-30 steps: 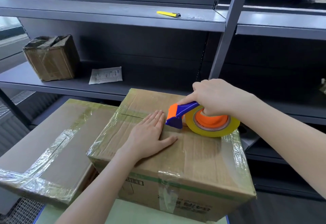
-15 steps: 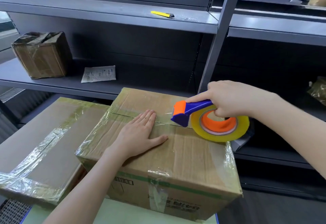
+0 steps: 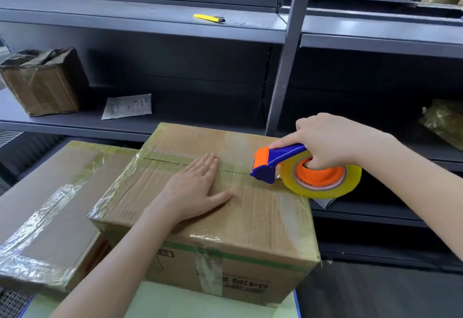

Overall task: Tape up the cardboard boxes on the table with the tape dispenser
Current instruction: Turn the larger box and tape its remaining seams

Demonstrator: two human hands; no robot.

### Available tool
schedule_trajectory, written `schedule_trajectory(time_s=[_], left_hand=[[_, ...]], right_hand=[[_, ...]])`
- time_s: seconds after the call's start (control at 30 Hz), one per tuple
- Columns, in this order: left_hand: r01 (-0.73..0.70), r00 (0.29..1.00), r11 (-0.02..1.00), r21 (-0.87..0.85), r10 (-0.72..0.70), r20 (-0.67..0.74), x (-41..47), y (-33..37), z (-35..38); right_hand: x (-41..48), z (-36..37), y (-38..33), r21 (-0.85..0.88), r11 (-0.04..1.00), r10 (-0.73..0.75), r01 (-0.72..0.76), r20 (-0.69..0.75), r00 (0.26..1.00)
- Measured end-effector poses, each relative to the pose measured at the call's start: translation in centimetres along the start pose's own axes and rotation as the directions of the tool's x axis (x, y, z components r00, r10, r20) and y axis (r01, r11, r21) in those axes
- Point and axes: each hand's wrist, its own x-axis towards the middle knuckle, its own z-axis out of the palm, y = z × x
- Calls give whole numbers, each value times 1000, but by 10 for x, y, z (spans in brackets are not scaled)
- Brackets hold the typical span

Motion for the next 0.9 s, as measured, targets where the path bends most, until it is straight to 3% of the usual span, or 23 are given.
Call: schedule_trajectory(time_s=[0.13, 0.9], left_hand=[[-85, 996, 996, 10, 85, 0, 15, 40, 10], [-102, 995, 994, -36, 102, -17, -1, 15, 13]], right_hand=[[5, -3, -11, -85, 996, -24, 23, -14, 1000], [-3, -10, -10, 184, 983, -34, 28, 34, 999]])
